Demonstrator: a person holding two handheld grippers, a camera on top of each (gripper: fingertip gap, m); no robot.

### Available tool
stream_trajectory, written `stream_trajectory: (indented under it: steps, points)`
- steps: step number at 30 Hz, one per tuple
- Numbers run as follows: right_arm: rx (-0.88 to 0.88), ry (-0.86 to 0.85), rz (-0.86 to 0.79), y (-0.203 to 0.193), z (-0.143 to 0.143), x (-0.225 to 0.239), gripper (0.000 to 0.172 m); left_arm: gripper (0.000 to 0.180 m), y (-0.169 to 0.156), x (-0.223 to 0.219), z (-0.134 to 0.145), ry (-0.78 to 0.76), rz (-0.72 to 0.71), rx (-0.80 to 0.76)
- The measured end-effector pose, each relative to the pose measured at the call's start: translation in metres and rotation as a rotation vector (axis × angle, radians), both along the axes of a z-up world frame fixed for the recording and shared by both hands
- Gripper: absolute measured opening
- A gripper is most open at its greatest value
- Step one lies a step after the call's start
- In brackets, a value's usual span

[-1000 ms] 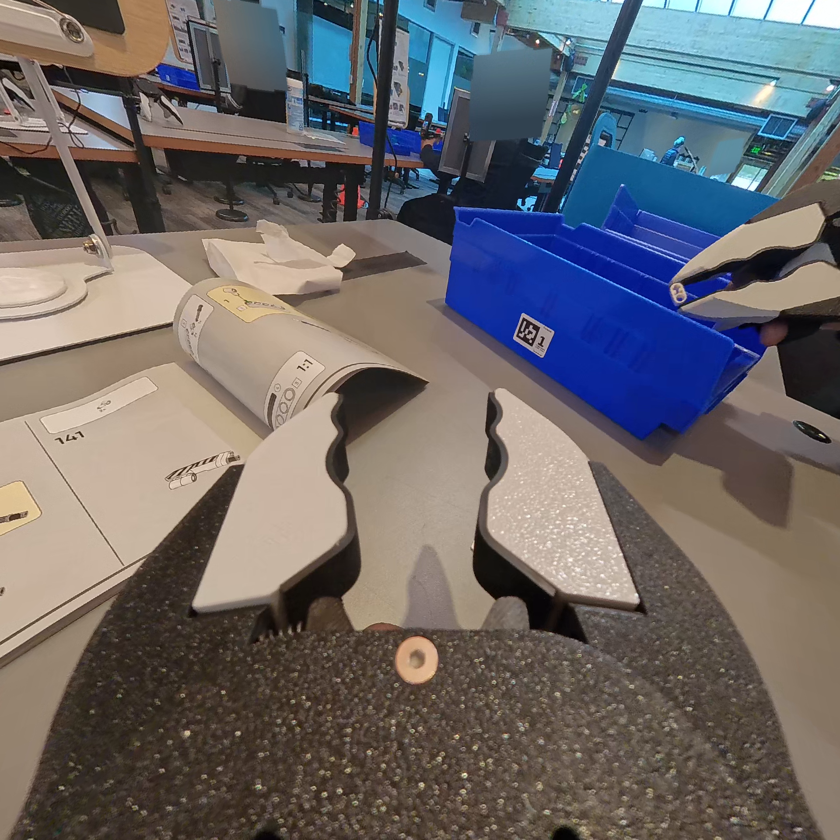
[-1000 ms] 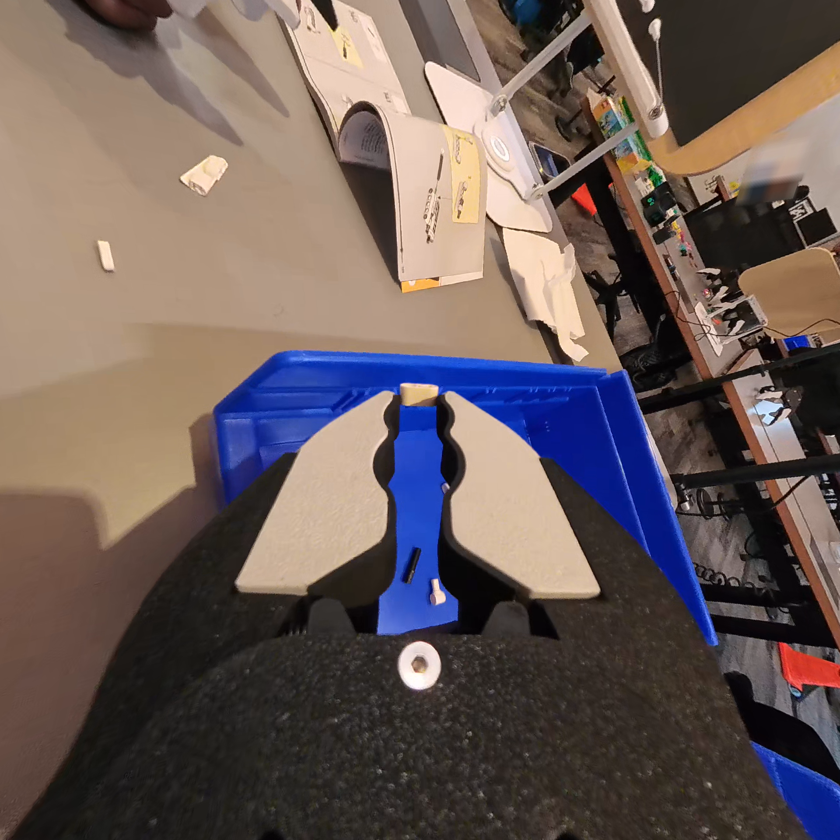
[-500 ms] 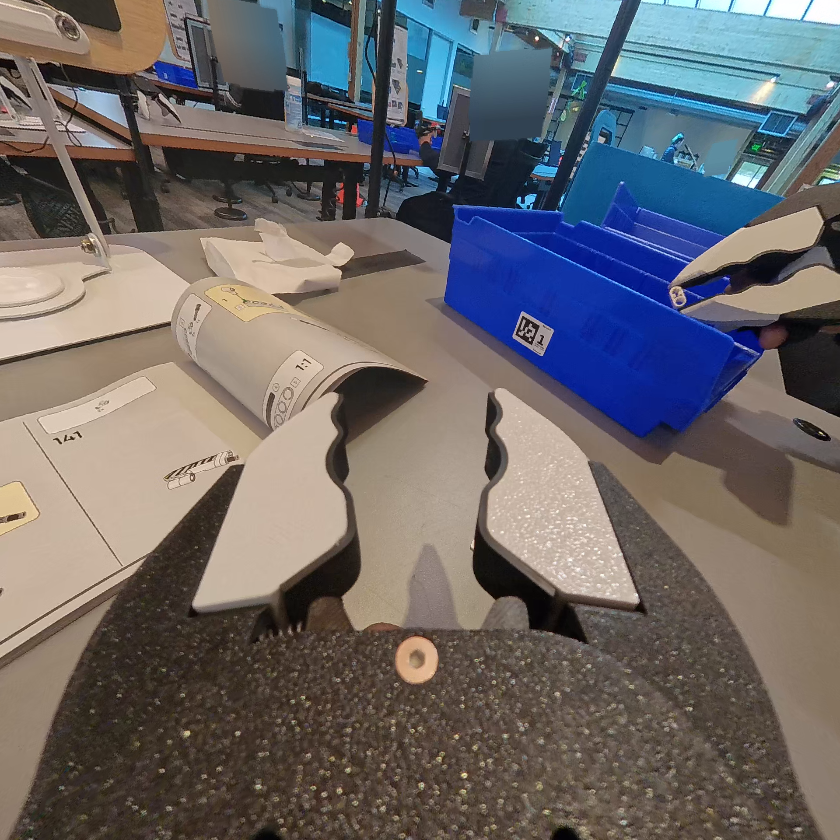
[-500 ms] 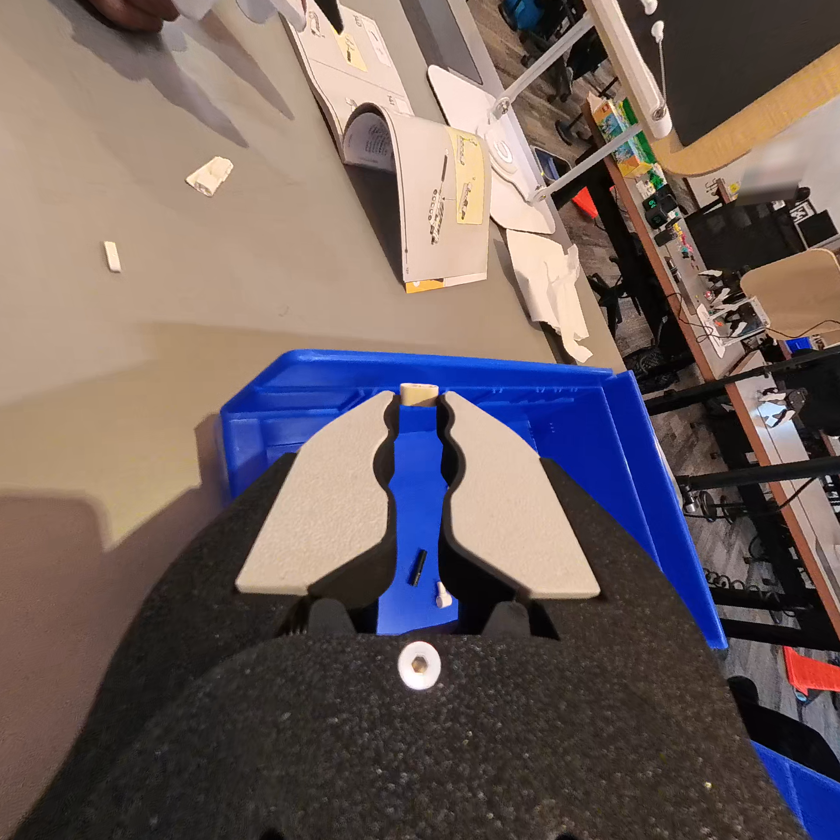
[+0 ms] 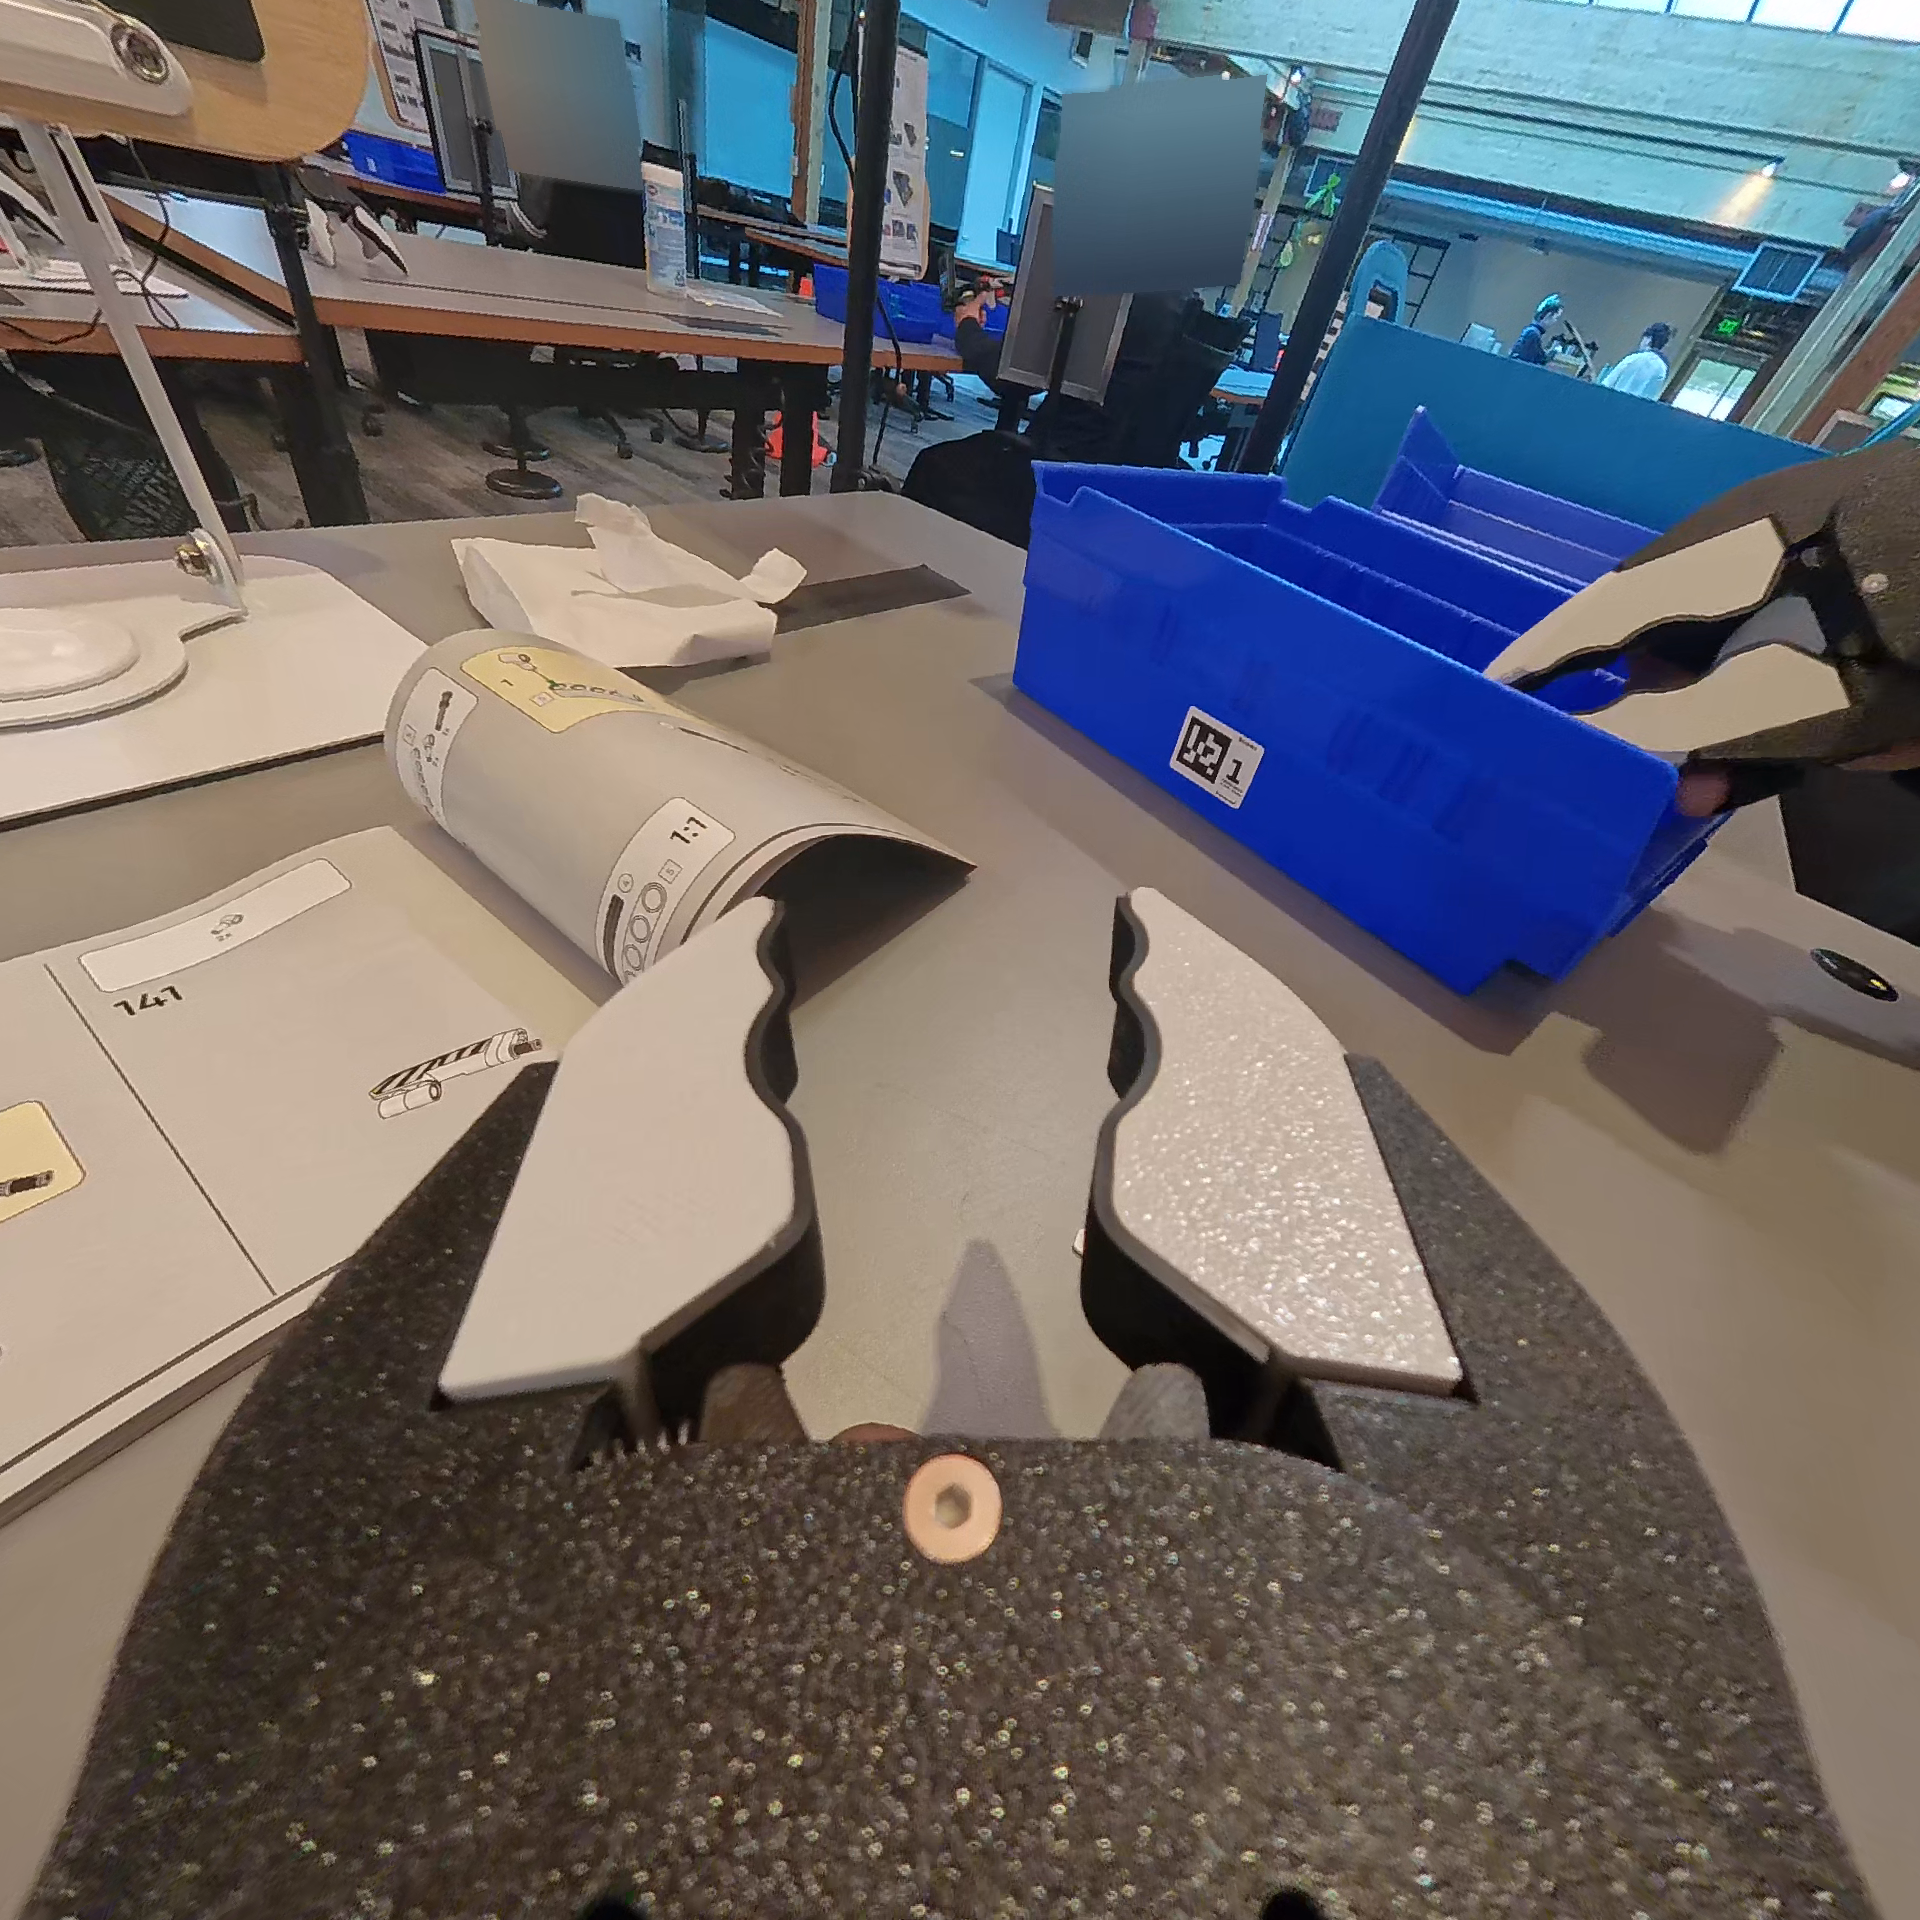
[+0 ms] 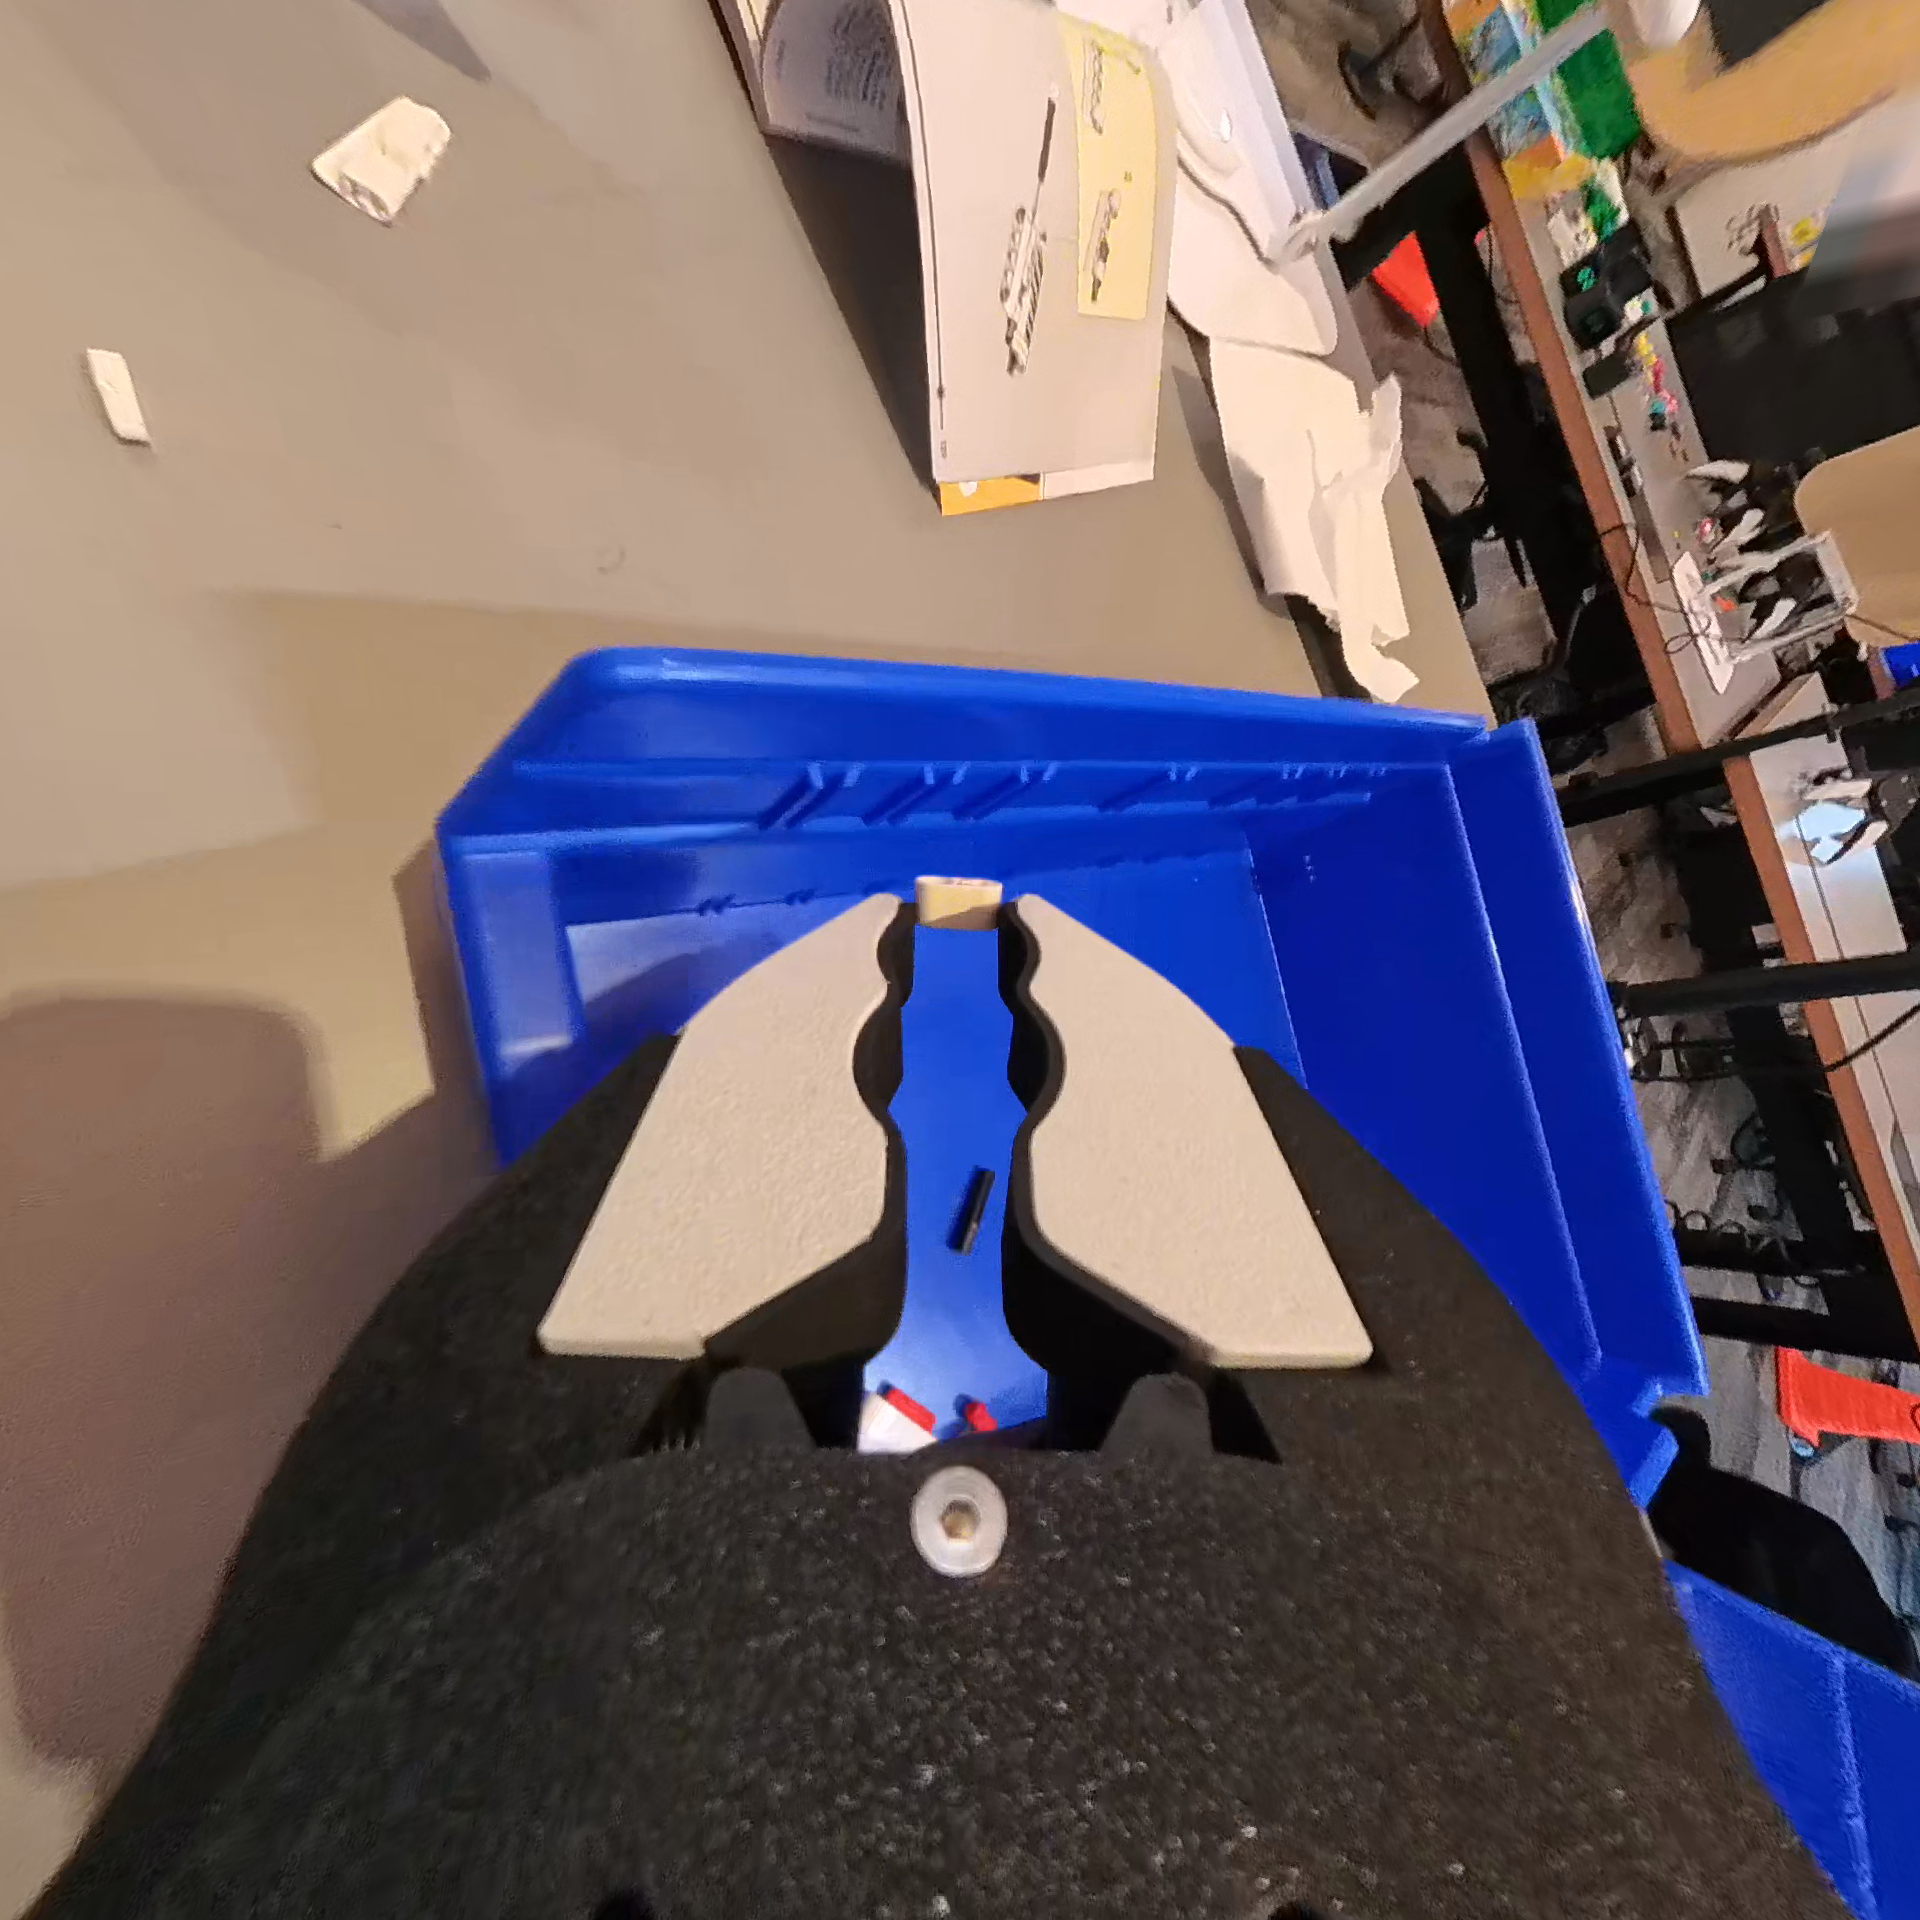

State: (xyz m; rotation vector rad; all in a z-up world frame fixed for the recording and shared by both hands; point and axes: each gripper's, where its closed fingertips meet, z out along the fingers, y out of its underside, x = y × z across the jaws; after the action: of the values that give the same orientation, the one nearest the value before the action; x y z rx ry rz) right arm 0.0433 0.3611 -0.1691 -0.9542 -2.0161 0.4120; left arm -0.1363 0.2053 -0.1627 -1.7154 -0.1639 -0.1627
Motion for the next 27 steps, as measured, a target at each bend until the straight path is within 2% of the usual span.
stream_trajectory:
  steps: [6, 27]
  points:
    - [-0.001, -0.039, -0.057, 0.013, -0.011, 0.001, 0.015, 0.059, 0.001, -0.001, -0.001, -0.006, 0.004, -0.002]
    - [-0.040, -0.025, -0.088, 0.017, -0.026, -0.012, 0.015, 0.058, 0.001, 0.000, -0.001, -0.005, -0.005, -0.005]
